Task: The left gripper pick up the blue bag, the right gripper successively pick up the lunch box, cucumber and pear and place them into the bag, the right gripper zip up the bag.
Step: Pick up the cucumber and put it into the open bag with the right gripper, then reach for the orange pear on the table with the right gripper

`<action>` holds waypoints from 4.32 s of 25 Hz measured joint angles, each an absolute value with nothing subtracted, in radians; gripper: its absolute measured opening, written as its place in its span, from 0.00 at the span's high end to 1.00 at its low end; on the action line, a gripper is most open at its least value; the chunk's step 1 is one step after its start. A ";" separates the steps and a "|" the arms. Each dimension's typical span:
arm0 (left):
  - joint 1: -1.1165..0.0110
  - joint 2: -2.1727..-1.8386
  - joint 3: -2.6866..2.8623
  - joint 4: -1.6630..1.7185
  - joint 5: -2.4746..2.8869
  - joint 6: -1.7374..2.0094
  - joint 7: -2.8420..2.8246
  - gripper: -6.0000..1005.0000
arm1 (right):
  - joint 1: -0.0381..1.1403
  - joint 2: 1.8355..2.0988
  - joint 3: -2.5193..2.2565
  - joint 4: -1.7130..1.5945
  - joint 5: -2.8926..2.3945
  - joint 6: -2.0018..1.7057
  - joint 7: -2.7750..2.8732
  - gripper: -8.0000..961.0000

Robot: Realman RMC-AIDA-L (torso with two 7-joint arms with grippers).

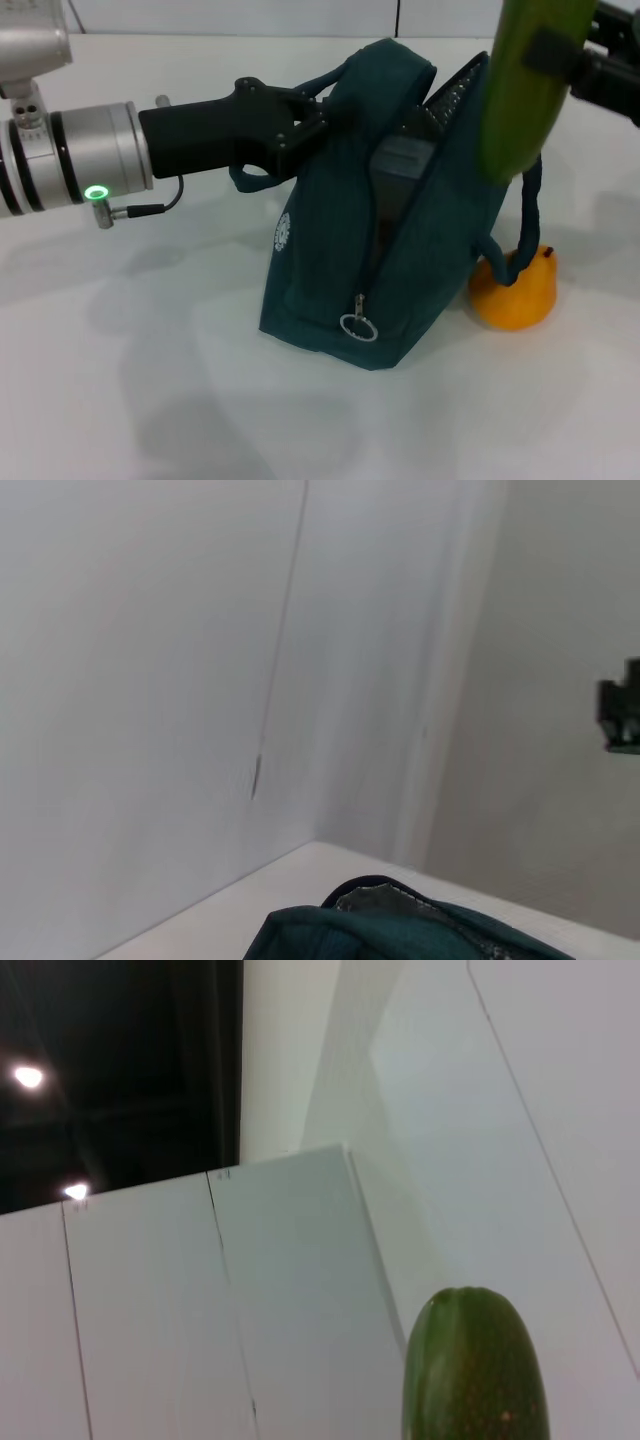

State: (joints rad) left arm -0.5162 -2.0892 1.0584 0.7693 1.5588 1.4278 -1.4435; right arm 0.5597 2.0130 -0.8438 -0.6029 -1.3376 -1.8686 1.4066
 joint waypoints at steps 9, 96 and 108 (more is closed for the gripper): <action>-0.514 -2.090 1.056 0.770 1.548 1.441 -1.436 0.89 | 0.622 2.021 -0.918 -0.515 -1.315 -1.810 1.286 0.26; -0.507 -2.088 1.058 0.707 1.550 1.370 -1.385 0.87 | 0.352 2.018 -1.144 -0.121 -1.058 -1.518 0.700 0.47; -0.511 -2.086 1.058 0.707 1.550 1.370 -1.381 0.87 | 0.378 2.019 -1.178 -0.130 -1.059 -1.486 0.701 0.69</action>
State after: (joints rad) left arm -0.5105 -2.0861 1.0584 0.7072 1.5496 1.3697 -1.3806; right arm 0.3780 2.0189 -1.1781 -0.1303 -1.0588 -1.4857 0.7010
